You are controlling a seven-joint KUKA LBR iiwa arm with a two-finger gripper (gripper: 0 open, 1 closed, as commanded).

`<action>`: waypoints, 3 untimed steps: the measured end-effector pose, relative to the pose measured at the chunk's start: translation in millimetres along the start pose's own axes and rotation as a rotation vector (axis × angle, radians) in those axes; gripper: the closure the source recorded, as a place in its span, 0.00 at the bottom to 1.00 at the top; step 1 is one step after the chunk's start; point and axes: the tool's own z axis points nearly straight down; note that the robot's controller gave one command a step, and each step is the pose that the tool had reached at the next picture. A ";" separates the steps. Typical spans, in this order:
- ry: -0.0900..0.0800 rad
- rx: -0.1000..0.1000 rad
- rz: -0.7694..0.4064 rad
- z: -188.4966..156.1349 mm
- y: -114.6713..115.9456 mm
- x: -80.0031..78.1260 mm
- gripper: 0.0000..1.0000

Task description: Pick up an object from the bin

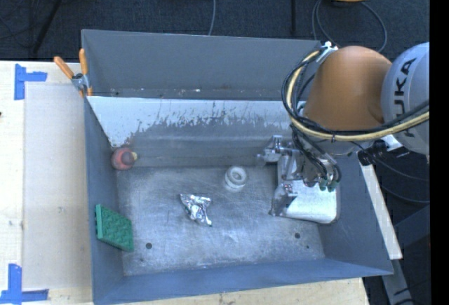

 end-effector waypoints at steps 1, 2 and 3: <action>0.001 -0.001 -0.382 95.7 41.1 -69.8 0.00; -0.002 -0.001 -0.414 132.7 131.1 -5.7 0.00; -0.008 -0.002 -0.407 129.9 128.9 -8.9 1.00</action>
Offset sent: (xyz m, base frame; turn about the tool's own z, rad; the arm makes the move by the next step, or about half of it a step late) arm 0.0704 0.0402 -0.0932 -0.3829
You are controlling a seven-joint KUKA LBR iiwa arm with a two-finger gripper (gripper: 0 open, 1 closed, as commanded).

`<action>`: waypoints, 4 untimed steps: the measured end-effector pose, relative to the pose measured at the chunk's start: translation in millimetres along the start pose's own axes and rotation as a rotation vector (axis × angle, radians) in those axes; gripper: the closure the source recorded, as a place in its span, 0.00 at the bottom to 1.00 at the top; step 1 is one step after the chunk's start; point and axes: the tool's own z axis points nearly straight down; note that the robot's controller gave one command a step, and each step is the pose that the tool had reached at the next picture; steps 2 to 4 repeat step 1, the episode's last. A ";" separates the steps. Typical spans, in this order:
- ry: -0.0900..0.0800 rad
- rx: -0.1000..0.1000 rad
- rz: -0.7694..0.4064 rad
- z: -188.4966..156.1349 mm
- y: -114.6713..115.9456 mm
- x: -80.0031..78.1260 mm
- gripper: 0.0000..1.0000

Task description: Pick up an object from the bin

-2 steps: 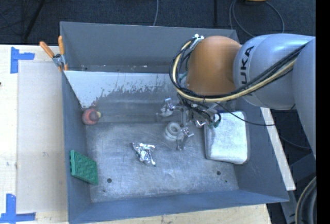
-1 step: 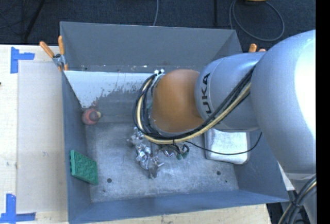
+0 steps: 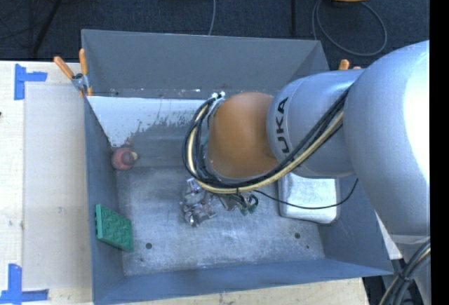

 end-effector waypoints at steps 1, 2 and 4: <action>-0.001 0.002 -0.028 -141.5 -13.4 18.2 1.00; -0.001 0.002 -0.028 -141.5 -13.4 18.2 1.00; -0.001 0.002 -0.028 -141.5 -13.4 18.2 1.00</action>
Offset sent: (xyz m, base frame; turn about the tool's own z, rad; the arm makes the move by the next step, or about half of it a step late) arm -0.0140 -0.0204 0.1373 -0.0302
